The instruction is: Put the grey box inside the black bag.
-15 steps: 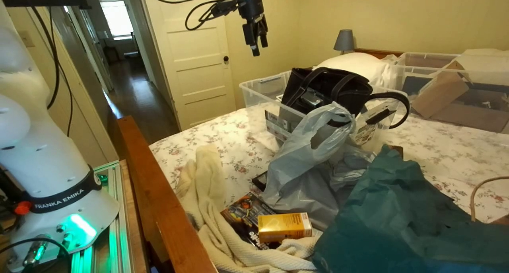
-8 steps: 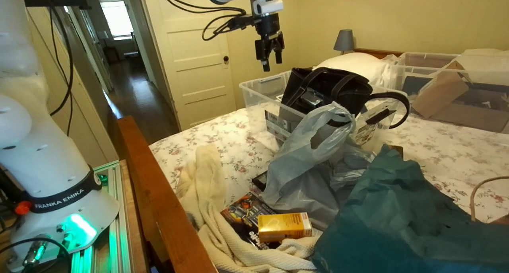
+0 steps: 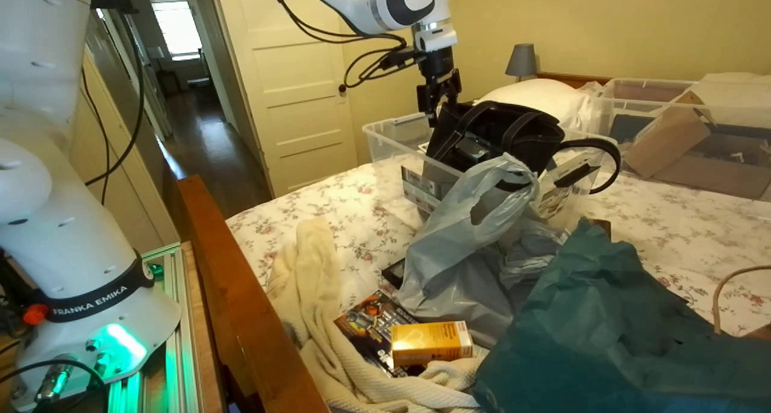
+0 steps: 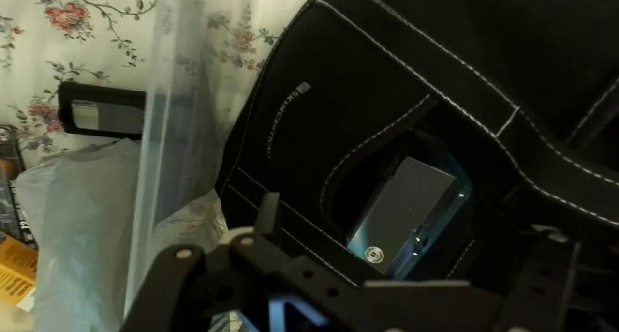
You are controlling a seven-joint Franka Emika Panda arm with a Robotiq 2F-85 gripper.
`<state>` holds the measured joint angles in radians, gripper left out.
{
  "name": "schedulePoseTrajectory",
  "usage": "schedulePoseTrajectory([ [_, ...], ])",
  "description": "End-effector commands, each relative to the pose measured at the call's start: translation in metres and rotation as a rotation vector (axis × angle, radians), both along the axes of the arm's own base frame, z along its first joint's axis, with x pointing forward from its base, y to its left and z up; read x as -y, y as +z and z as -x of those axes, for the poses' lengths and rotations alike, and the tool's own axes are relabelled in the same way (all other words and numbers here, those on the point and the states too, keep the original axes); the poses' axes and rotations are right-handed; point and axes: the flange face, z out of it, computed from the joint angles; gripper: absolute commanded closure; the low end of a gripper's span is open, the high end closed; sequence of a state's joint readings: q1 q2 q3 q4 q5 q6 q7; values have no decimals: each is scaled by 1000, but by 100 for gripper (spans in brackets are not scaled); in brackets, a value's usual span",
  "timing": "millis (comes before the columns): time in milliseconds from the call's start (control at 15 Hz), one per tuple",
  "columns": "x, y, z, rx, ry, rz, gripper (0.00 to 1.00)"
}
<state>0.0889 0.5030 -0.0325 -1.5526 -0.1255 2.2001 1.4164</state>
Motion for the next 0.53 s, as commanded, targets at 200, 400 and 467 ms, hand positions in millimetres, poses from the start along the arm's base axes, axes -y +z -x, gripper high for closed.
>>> schedulePoseTrajectory([
  [200,11,-31,-39,69,-47,8,0],
  [400,15,-44,-48,77,-59,1,0],
  [467,15,-48,-51,78,-59,5,0],
])
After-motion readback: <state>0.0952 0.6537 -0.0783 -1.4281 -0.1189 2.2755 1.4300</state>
